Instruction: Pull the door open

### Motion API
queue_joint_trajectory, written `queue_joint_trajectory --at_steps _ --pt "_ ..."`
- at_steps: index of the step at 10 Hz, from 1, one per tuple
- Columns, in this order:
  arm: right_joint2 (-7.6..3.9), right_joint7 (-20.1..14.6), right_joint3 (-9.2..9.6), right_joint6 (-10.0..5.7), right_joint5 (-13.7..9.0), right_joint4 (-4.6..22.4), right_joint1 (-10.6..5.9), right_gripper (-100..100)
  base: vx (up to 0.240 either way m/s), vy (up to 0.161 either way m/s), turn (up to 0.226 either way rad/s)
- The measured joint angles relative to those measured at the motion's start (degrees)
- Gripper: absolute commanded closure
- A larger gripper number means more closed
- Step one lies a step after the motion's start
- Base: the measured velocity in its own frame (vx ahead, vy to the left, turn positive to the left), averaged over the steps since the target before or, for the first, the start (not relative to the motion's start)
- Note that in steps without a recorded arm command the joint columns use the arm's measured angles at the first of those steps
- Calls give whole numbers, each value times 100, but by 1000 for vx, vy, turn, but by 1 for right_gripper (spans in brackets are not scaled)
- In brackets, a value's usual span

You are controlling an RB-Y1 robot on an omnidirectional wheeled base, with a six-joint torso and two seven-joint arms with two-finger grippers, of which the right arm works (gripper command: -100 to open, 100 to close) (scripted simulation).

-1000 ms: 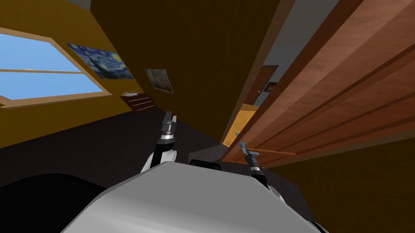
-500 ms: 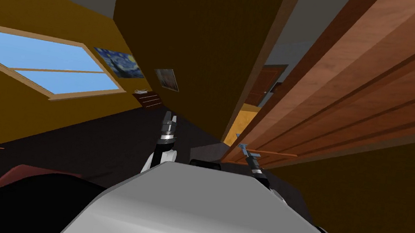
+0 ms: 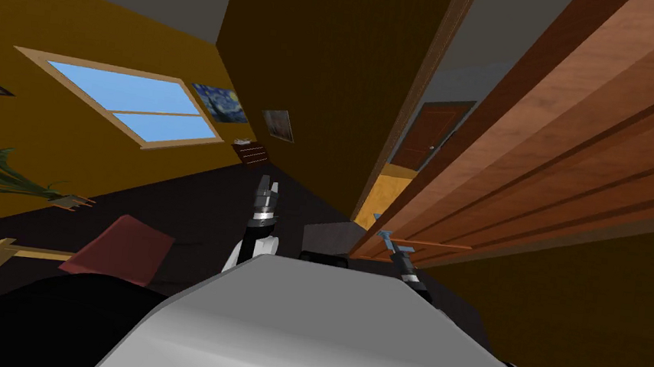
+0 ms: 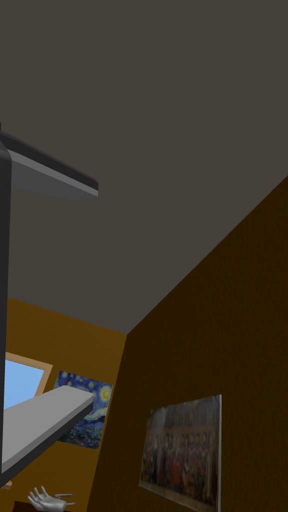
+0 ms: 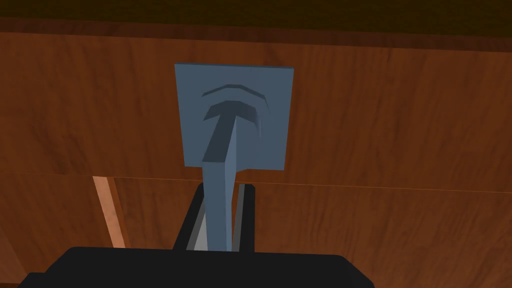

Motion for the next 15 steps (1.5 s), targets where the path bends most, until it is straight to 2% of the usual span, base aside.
queue_joint_trajectory --at_steps 1,3,4,6,7,9,12,13,14,15 --pt "-18 -29 20 -137 13 136 -7 100 -146 -41 48" --pt "-18 -42 36 -137 24 75 65 100 -96 -17 27" --pt "-22 0 69 33 -33 -216 173 100 -216 -52 81" --pt "-20 105 144 175 -139 -330 92 100 -249 -59 75" --pt "-13 174 196 326 -207 -527 129 100 -261 -105 72" --pt "17 277 345 440 -306 -492 -6 100 -163 -63 46" --pt "46 404 454 652 -412 -781 78 100 -114 -60 55" --pt "83 470 503 680 -461 -777 5 100 -118 -37 54" --pt "71 505 533 829 -486 -1072 126 100 -150 -65 80" --pt "105 548 604 830 -535 -962 11 100 -131 -58 61"
